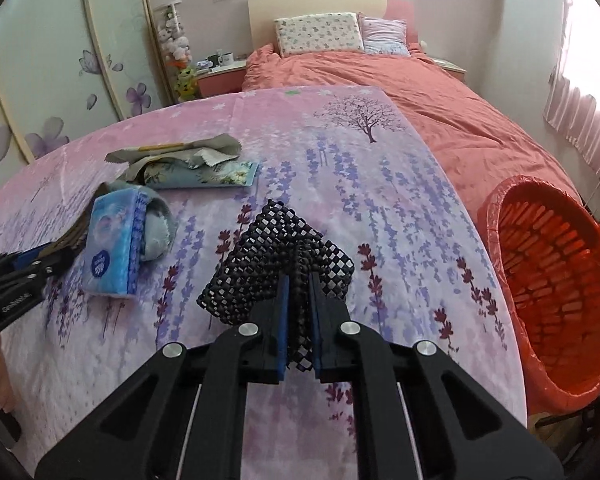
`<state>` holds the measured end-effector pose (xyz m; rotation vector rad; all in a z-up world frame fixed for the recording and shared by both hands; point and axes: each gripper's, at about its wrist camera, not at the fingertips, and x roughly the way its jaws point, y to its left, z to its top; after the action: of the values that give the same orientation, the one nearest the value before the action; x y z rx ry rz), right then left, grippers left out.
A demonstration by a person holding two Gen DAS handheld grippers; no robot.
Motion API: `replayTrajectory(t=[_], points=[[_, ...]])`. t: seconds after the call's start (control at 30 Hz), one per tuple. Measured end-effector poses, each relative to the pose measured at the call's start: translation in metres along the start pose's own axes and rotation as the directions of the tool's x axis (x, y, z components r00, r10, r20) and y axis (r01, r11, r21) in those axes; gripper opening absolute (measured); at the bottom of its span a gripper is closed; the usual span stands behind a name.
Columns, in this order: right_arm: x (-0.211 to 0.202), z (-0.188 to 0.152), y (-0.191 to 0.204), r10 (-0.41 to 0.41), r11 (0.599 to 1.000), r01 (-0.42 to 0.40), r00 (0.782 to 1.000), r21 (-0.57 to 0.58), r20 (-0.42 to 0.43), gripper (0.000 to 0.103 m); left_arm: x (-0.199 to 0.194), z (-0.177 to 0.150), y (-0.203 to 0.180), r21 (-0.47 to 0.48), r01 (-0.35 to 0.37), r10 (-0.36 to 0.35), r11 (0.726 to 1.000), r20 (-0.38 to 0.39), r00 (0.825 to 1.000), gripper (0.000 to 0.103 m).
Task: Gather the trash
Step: 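Grasp the brown plastic slat with the left tool while the right tool grasps the black mesh pad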
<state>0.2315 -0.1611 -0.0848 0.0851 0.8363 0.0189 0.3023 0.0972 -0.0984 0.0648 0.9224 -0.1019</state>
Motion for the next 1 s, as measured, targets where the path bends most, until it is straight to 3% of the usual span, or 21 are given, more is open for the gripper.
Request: replayTrajectory(t=[0.13,0.17,0.2,0.23,0.3,0.33,0.43,0.63,1.0], points=[[-0.006,-0.004,0.0,0.059,0.998,-0.059,0.998,0.007,-0.007,0.011,-0.019,-0.016,0.012,-0.037,0.024,-0.025,0.999,-0.006,1.0,0.035],[-0.007,-0.004,0.0,0.082,0.997,-0.082,0.997,0.014,-0.009,0.012,-0.021,-0.017,0.012,-0.032,0.022,-0.022,0.999,0.001,1.0,0.042],[-0.009,-0.003,0.0,0.094,0.995,-0.094,0.996,0.021,-0.005,0.019,-0.024,-0.016,0.011,-0.029,0.019,-0.019,0.999,0.011,1.0,0.053],[-0.01,-0.003,0.0,0.094,0.995,-0.094,0.996,0.024,0.001,0.032,-0.026,-0.014,0.011,-0.024,0.011,-0.01,1.0,0.028,1.0,0.056],[-0.013,-0.002,0.0,0.093,0.995,-0.093,0.996,0.031,0.02,0.053,-0.026,-0.012,0.008,-0.019,0.003,-0.002,1.0,0.037,0.999,0.058],[-0.014,-0.001,0.0,0.093,0.995,-0.094,0.995,0.035,0.026,0.056,-0.024,-0.009,0.007,-0.02,0.008,-0.007,1.0,0.037,0.999,0.058],[-0.011,0.003,0.001,0.106,0.993,-0.107,0.994,0.048,0.022,0.059,-0.016,-0.003,0.004,-0.012,-0.002,0.002,1.0,0.029,1.0,0.058],[0.0,0.004,0.019,0.058,0.998,-0.058,0.998,-0.011,-0.006,0.073,0.003,0.001,0.002,-0.032,-0.006,0.006,0.999,-0.008,1.0,0.051],[0.01,-0.001,0.023,0.024,0.999,-0.025,0.999,-0.028,-0.042,0.075,0.004,-0.008,-0.003,-0.034,-0.022,0.023,0.999,0.015,1.0,0.05]])
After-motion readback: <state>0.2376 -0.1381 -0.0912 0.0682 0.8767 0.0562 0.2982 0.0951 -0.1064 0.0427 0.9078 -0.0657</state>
